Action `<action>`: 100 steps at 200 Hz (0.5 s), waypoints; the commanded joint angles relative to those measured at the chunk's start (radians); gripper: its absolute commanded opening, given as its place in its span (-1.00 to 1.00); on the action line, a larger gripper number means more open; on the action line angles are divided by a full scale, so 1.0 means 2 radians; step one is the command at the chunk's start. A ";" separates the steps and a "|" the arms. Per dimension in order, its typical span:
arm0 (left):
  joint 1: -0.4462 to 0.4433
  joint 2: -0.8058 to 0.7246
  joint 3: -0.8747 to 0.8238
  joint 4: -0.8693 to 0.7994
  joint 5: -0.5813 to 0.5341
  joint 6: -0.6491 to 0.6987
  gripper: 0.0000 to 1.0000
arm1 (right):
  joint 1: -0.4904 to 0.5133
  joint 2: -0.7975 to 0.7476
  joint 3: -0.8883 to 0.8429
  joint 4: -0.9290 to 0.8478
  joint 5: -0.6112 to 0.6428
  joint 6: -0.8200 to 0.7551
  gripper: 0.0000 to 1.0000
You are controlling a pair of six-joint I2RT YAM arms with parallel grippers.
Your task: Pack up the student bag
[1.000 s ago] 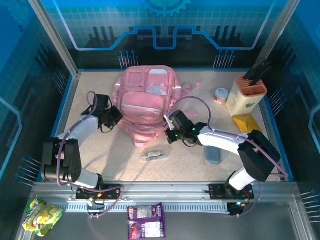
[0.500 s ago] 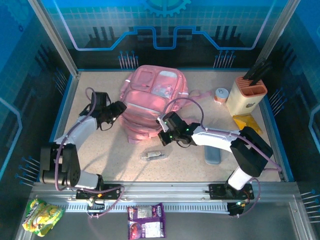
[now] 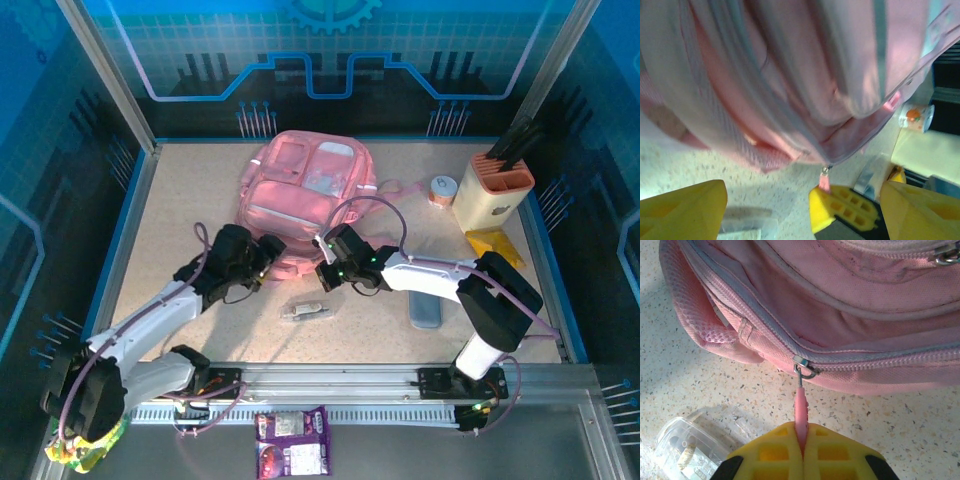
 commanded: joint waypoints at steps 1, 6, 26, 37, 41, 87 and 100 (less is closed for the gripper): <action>-0.029 0.040 0.013 0.043 -0.031 -0.101 0.61 | 0.007 0.004 0.005 0.002 -0.011 0.005 -1.00; -0.033 0.053 0.019 0.050 -0.031 -0.107 0.59 | 0.006 0.006 0.006 0.002 -0.012 0.007 -1.00; -0.050 0.091 0.032 0.068 -0.053 -0.149 0.48 | 0.005 0.010 0.012 0.001 -0.013 0.011 -1.00; -0.060 0.109 0.040 0.072 -0.070 -0.172 0.44 | 0.005 0.013 0.014 0.003 -0.013 0.013 -1.00; -0.063 0.117 0.043 0.073 -0.073 -0.179 0.43 | 0.005 0.014 0.013 0.004 -0.011 0.015 -1.00; -0.079 0.194 0.075 0.077 -0.082 -0.214 0.27 | 0.003 0.022 0.018 0.001 0.001 0.023 -1.00; -0.092 0.211 0.097 0.052 -0.089 -0.218 0.24 | 0.003 0.023 0.020 0.000 0.001 0.023 -1.00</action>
